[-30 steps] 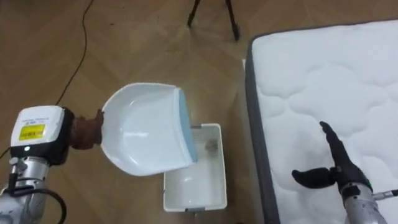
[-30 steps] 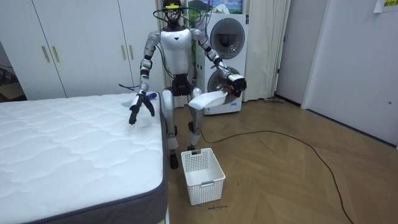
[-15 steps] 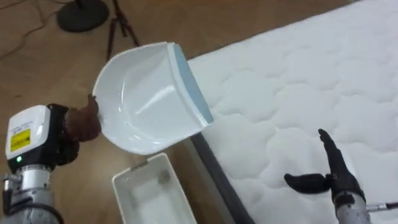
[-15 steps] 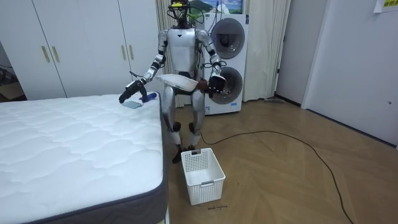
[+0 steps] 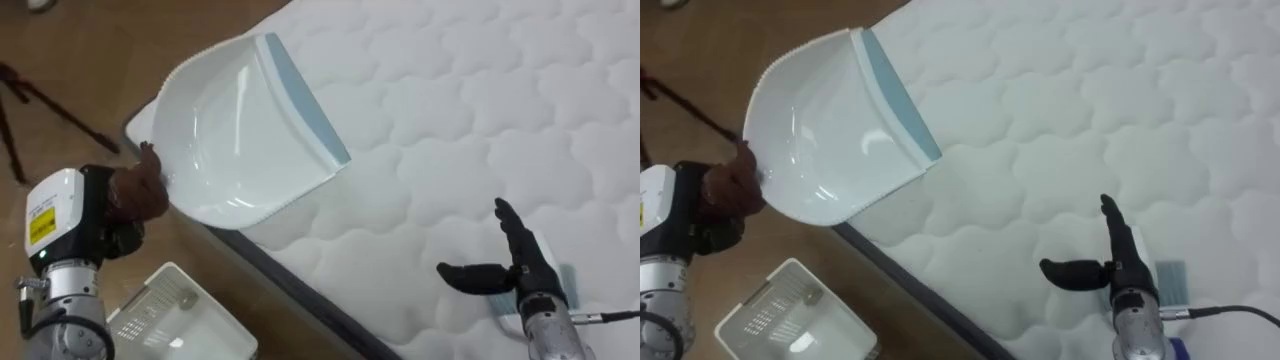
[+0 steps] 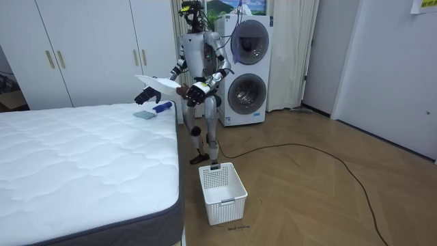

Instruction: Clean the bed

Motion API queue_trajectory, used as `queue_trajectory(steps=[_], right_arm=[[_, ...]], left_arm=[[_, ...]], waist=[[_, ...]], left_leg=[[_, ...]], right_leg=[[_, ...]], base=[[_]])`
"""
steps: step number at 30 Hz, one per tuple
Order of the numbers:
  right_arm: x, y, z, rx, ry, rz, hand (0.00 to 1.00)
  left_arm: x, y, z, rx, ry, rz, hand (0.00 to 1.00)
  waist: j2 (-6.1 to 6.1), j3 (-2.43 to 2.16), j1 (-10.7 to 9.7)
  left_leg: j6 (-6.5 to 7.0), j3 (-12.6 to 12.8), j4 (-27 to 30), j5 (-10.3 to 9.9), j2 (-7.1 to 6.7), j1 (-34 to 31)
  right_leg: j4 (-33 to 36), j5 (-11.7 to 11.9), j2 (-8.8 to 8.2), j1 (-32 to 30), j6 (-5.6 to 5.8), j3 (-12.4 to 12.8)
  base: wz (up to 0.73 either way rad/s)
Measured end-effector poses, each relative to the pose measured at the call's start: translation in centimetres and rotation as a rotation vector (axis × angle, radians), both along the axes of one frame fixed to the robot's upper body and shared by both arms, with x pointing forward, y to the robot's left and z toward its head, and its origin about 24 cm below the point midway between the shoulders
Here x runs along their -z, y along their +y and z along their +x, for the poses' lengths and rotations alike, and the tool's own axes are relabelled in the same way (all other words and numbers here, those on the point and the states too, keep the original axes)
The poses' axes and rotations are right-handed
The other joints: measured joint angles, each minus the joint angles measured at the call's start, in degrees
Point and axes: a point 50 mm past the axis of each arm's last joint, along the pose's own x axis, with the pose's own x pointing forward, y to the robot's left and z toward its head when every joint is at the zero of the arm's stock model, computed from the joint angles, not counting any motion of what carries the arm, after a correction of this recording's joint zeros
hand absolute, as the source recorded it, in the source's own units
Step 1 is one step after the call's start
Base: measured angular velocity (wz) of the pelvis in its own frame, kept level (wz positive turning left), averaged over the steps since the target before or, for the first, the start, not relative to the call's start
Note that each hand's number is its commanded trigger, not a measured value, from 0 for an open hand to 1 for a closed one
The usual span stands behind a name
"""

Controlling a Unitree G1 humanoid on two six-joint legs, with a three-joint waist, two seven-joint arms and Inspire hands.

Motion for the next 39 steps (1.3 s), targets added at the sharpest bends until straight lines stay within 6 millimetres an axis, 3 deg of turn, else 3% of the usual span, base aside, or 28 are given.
queue_trajectory(steps=[2, 4, 6, 7, 8, 9, 10, 11, 12, 13, 18, 24, 28, 35, 39], right_arm=[[0.2, 0.1, -0.2, -0.016, 0.013, 0.007, 0.0], [0.2, 0.3, -0.1, -0.031, 0.017, 0.015, 0.0], [0.4, 0.6, -0.2, -0.053, 0.028, 0.024, 0.0], [0.4, 0.6, -0.2, -0.055, 0.029, 0.025, 0.0], [0.4, 0.4, -0.4, -0.052, 0.034, 0.024, 0.0], [0.6, 0.3, -0.7, -0.051, 0.045, 0.024, 0.0], [0.7, 0.4, -0.8, -0.053, 0.052, 0.024, 0.0], [0.9, 0.5, -1.2, -0.062, 0.067, 0.024, 0.0], [1.0, 0.6, -1.3, -0.065, 0.073, 0.026, 0.0], [1.2, 0.6, -1.6, -0.071, 0.084, 0.019, 0.0], [1.9, 0.5, -2.7, -0.064, 0.13, 0.011, 0.0], [2.3, 1.1, -2.8, -0.081, 0.145, -0.007, 0.0], [2.8, 1.1, -2.7, -0.102, 0.173, -0.025, 0.0], [5.2, -0.1, -5.1, -0.068, 0.328, -0.022, 0.0], [5.8, -0.2, -5.6, -0.068, 0.361, -0.012, 0.0]], left_arm=[[0.7, -1.0, -0.1, 0.006, 0.019, -0.052, 1.0], [1.5, -1.6, -0.6, 0.015, 0.057, -0.09, 1.0], [2.8, -1.9, -2.1, 0.013, 0.127, -0.13, 1.0], [3.1, -1.9, -2.4, 0.012, 0.144, -0.139, 1.0], [3.5, -2.1, -2.8, 0.015, 0.169, -0.16, 1.0], [3.8, -2.4, -3.0, 0.02, 0.187, -0.179, 1.0], [3.9, -2.5, -3.1, 0.021, 0.191, -0.183, 1.0], [4.1, -2.7, -3.3, 0.022, 0.199, -0.189, 0.75], [4.1, -2.8, -3.3, 0.022, 0.201, -0.191, 0.42], [4.2, -2.9, -3.4, 0.025, 0.203, -0.194, 0.0], [4.3, -3.1, -3.4, 0.035, 0.211, -0.197, 0.0], [4.2, -2.8, -3.4, 0.039, 0.218, -0.185, 0.0], [5.2, -2.7, -3.9, 0.046, 0.283, -0.187, 0.0], [6.0, -3.1, -4.3, 0.086, 0.349, -0.157, 0.0], [7.9, -2.4, -5.6, 0.052, 0.451, -0.136, 0.0]], waist=[[0.13, -0.14, 0.2], [0.7, -0.46, 0.8], [1.45, -0.94, 1.9], [1.61, -1.05, 1.7], [1.81, -1.19, 1.4], [2.03, -1.3, 1.3], [2.08, -1.3, 1.3], [2.05, -1.28, 0.8], [2.06, -1.28, 0.5], [2.21, -1.19, 0.2], [1.96, -0.84, 0.0], [1.54, -0.34, -0.5], [1.86, -0.02, -2.0], [1.69, -0.25, -2.8], [0.98, -0.7, -2.9]], left_leg=[[-0.45, -1.0, 1.2, -0.2, 1.1, 0.1], [-1.87, -6.5, 0.9, -0.7, 0.99, 0.9], [-3.18, -16.8, -1.8, -0.7, -1.12, 3.7], [-3.37, -19.6, -2.5, -0.6, -1.67, 4.2], [-3.61, -24.2, -3.6, -0.4, -2.68, 5.3], [-3.76, -26.5, -4.8, -0.3, -3.1, 6.6], [-3.77, -27.2, -5.2, -0.3, -3.23, 7.2], [-3.8, -28.3, -6.0, -0.3, -3.53, 8.4], [-3.85, -28.6, -6.3, -0.2, -3.65, 8.8], [-3.89, -28.6, -7.1, -0.2, -3.85, 9.5], [-3.89, -28.4, -8.2, -0.2, -4.68, 10.5], [-3.2, -26.9, -8.5, -0.6, -5.22, 10.3], [-2.71, -26.7, -8.4, -0.9, -6.0, 10.3], [-2.59, -26.6, -9.3, -0.9, -5.87, 10.6], [-2.57, -26.6, -9.6, -0.9, -5.81, 11.1]], right_leg=[[0.3, 0.4, 0.64, -1.2, -0.71, 0.8], [0.3, 0.8, 1.77, -1.6, -1.45, 2.9], [0.5, 1.4, 3.42, -1.6, -2.23, 8.0], [0.6, 1.4, 3.63, -1.5, -2.27, 9.0], [1.4, 1.3, 4.04, -1.6, -2.37, 11.2], [1.7, 1.4, 4.62, -1.6, -2.43, 13.0], [2.0, 1.4, 4.9, -1.6, -2.44, 13.9], [2.3, 1.3, 5.59, -1.6, -2.45, 15.3], [2.4, 1.3, 5.75, -1.7, -2.4, 15.9], [2.7, 1.2, 6.11, -1.9, -2.21, 17.3], [3.2, 2.0, 6.44, -3.5, -1.47, 20.6], [4.6, 2.4, 6.14, -5.1, -1.12, 21.8], [6.1, 1.8, 5.37, -5.9, -0.8, 21.9], [4.0, 2.4, 5.73, -4.9, -0.48, 22.0], [2.6, 2.8, 6.03, -3.5, -0.06, 22.6]], base=[[-0.74], [-1.11], [-1.29], [-0.96], [-0.79], [-0.78], [-0.74], [-0.49], [-0.55], [-0.5], [-0.37], [-0.14], [-0.04], [0.0], [0.0]])
